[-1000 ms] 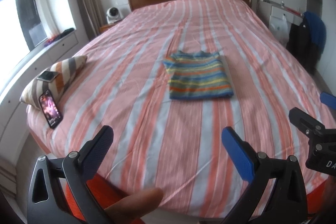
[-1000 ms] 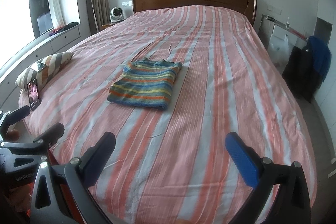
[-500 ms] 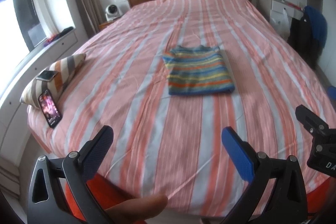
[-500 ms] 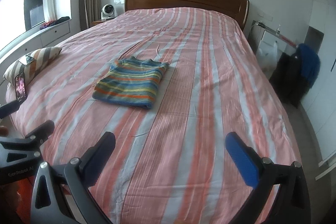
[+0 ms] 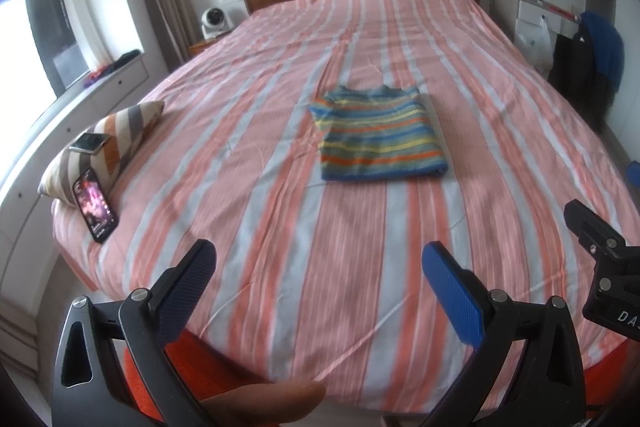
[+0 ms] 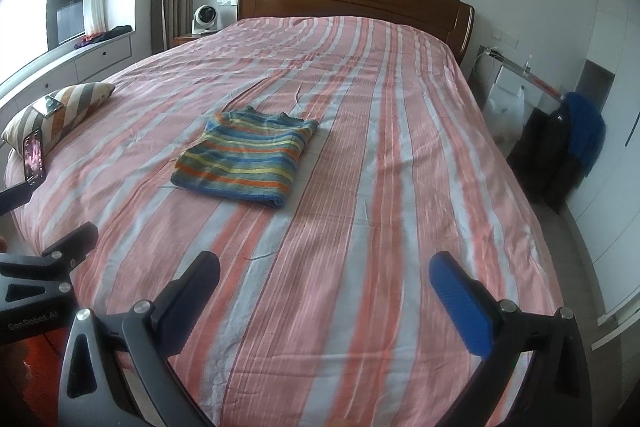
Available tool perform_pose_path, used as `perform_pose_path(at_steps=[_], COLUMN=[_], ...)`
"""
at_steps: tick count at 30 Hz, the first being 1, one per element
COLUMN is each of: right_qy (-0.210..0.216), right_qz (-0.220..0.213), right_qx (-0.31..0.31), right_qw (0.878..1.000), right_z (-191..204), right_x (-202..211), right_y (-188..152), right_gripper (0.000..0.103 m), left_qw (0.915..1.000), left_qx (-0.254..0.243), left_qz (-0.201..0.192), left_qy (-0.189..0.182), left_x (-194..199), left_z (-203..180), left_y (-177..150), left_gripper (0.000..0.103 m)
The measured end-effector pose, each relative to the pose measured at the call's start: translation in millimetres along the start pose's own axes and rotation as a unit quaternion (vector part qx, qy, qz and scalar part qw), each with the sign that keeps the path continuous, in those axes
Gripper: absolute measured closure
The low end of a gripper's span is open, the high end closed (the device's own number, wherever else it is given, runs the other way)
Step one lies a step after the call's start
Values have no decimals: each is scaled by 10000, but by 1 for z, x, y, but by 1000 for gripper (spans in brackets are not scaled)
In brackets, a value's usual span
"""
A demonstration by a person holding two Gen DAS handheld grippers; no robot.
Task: Fold small clothes
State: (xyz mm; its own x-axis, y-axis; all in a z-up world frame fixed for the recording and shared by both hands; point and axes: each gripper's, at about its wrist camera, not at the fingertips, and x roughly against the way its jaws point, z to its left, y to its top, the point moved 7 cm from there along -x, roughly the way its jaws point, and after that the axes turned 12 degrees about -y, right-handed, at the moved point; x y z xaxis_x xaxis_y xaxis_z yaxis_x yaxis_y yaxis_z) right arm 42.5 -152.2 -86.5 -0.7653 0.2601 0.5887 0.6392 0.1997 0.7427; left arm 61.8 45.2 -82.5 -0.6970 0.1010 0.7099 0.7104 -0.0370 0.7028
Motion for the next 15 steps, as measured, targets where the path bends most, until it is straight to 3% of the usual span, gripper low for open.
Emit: perform_pose_path(at_steps=[9, 15], right_qy=[27, 18], right_qz=[-18, 9], right_qx=[1, -17], right_qw=[10000, 10000], right_z=[1, 1], right_x=[0, 0], right_y=[1, 1], right_gripper=[0, 0], left_qw=[10000, 9995], left_qx=[-11, 275], left_qz=[-31, 9], left_qy=[-24, -122], left_x=[1, -1], left_z=[-2, 5], left_y=[2, 2], left_gripper=[0, 0])
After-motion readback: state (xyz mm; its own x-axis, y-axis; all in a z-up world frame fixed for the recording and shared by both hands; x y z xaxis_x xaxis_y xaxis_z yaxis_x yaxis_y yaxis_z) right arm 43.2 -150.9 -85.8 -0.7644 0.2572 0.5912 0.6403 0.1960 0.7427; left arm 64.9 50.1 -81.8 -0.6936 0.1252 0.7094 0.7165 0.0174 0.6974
